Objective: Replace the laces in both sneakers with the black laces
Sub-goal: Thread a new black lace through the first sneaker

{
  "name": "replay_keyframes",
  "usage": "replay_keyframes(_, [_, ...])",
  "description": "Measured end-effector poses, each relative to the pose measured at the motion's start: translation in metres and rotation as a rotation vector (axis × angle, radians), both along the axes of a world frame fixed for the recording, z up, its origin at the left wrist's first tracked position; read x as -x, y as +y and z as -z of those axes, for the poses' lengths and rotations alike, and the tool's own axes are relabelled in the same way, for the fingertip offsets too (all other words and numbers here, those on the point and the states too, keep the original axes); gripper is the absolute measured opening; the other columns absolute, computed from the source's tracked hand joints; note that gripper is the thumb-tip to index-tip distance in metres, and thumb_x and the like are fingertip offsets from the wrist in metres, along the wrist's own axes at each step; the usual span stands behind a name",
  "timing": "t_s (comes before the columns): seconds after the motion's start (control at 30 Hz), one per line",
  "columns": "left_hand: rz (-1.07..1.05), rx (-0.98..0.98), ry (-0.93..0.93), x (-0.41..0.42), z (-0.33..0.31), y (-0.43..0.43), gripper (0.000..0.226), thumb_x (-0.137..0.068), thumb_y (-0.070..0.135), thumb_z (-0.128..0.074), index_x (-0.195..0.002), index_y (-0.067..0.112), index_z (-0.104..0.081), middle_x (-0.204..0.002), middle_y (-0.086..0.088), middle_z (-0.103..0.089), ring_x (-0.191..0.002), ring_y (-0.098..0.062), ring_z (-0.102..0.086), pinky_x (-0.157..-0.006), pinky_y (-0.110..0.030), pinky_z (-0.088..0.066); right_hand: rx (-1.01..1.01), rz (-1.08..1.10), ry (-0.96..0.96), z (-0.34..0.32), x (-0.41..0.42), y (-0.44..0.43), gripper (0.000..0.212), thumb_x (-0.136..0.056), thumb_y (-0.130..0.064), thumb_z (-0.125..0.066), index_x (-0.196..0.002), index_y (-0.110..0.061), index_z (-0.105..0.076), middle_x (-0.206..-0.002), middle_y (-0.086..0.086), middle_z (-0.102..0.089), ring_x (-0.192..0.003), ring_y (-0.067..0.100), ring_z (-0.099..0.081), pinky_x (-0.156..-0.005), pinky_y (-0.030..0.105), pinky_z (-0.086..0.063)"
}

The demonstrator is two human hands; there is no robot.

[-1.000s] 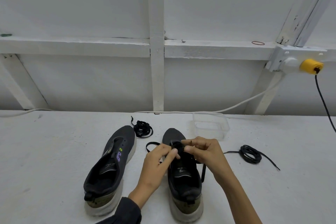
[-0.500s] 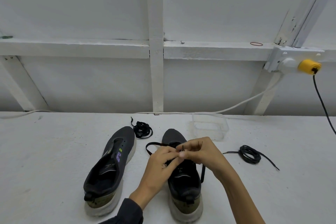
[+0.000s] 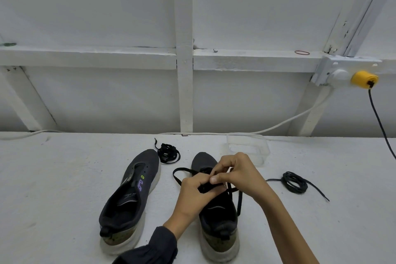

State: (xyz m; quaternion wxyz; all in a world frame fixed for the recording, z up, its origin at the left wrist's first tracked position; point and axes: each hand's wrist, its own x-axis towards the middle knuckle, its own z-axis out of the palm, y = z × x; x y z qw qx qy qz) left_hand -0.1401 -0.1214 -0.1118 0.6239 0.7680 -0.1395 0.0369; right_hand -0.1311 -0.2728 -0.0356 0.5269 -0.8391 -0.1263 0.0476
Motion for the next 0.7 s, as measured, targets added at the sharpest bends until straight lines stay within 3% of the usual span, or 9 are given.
replay_keyframes(0.13, [0.015,-0.013,-0.001,-0.001,0.002,0.000,0.013,-0.076,0.024,-0.080,-0.086,0.016,-0.075,-0.081,0.004,-0.073,-0.079,-0.009,-0.068,-0.074,-0.021,-0.052,-0.136,-0.066,0.029,-0.012,-0.005,0.002,0.012,-0.071,0.007,-0.077,-0.070,-0.005,-0.075,-0.062,0.012,-0.066,-0.053,0.016,-0.057,-0.054,0.028,-0.046])
replay_keyframes(0.37, [0.046,0.024,0.054,0.003,-0.005,0.001,0.012,-0.079,0.012,-0.079,-0.083,0.023,-0.076,-0.087,0.013,-0.075,-0.086,-0.003,-0.069,-0.078,-0.013,-0.049,-0.440,-0.057,-0.088,-0.068,-0.032,0.010,0.018,-0.074,0.013,-0.071,-0.068,-0.004,-0.071,-0.058,0.004,-0.066,-0.046,0.015,-0.053,-0.049,0.022,-0.048])
replay_keyframes(0.57, [0.050,-0.009,0.073,0.003,-0.007,0.004,0.011,-0.080,0.013,-0.078,-0.081,0.023,-0.075,-0.084,0.017,-0.073,-0.084,0.000,-0.068,-0.079,-0.011,-0.048,-0.799,0.248,-0.164,-0.080,-0.070,0.020,0.014,-0.081,0.008,-0.069,-0.071,-0.002,-0.067,-0.063,0.000,-0.066,-0.046,0.011,-0.055,-0.054,0.019,-0.050])
replay_keyframes(0.63, [0.066,-0.011,0.099,0.002,-0.008,0.004,0.004,-0.082,0.015,-0.077,-0.082,0.019,-0.075,-0.084,0.015,-0.073,-0.084,-0.002,-0.068,-0.078,-0.013,-0.048,-0.762,0.274,-0.107,-0.064,-0.076,0.021,0.008,-0.082,0.007,-0.069,-0.082,-0.001,-0.071,-0.073,0.003,-0.070,-0.053,0.012,-0.062,-0.060,0.019,-0.055])
replay_keyframes(0.7, [0.082,0.012,0.120,0.000,-0.009,0.005,0.003,-0.085,0.017,-0.074,-0.086,0.016,-0.075,-0.087,0.007,-0.075,-0.086,-0.008,-0.069,-0.080,-0.018,-0.051,-0.519,0.231,-0.022,-0.049,-0.078,0.015,0.040,-0.081,0.007,-0.071,-0.120,-0.001,-0.065,-0.102,0.005,-0.069,-0.072,0.013,-0.069,-0.068,0.024,-0.059])
